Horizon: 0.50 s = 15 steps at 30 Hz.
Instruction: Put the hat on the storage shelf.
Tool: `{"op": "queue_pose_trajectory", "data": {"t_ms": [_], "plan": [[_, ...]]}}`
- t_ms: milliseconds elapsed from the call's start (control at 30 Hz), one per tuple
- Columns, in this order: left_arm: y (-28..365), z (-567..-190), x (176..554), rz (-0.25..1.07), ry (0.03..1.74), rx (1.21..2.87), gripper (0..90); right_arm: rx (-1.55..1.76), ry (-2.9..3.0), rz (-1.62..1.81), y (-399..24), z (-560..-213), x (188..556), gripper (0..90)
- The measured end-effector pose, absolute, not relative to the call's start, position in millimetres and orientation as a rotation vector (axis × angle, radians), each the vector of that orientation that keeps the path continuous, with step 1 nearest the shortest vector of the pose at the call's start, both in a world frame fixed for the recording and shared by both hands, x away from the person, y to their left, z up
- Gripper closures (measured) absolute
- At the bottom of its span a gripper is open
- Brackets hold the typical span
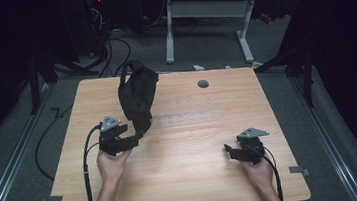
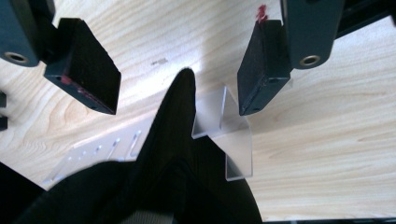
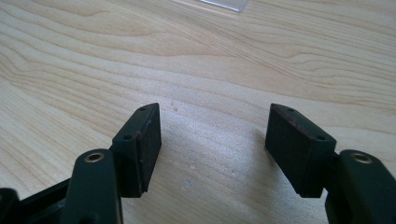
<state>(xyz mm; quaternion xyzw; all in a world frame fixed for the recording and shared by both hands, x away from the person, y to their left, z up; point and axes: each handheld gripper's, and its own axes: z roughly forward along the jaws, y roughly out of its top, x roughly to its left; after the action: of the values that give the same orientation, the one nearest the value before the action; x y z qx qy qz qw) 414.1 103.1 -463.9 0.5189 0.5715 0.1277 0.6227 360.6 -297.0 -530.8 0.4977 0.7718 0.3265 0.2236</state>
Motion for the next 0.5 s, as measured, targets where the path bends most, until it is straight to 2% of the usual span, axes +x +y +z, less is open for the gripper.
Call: {"op": "queue_pose_trajectory", "data": {"t_ms": [500], "plan": [[117.0,-475.2,392.6,0.262,1.339,1.168,30.9,1.375,2.131,0.902,-296.9,-530.8,360.6,36.2]]}}
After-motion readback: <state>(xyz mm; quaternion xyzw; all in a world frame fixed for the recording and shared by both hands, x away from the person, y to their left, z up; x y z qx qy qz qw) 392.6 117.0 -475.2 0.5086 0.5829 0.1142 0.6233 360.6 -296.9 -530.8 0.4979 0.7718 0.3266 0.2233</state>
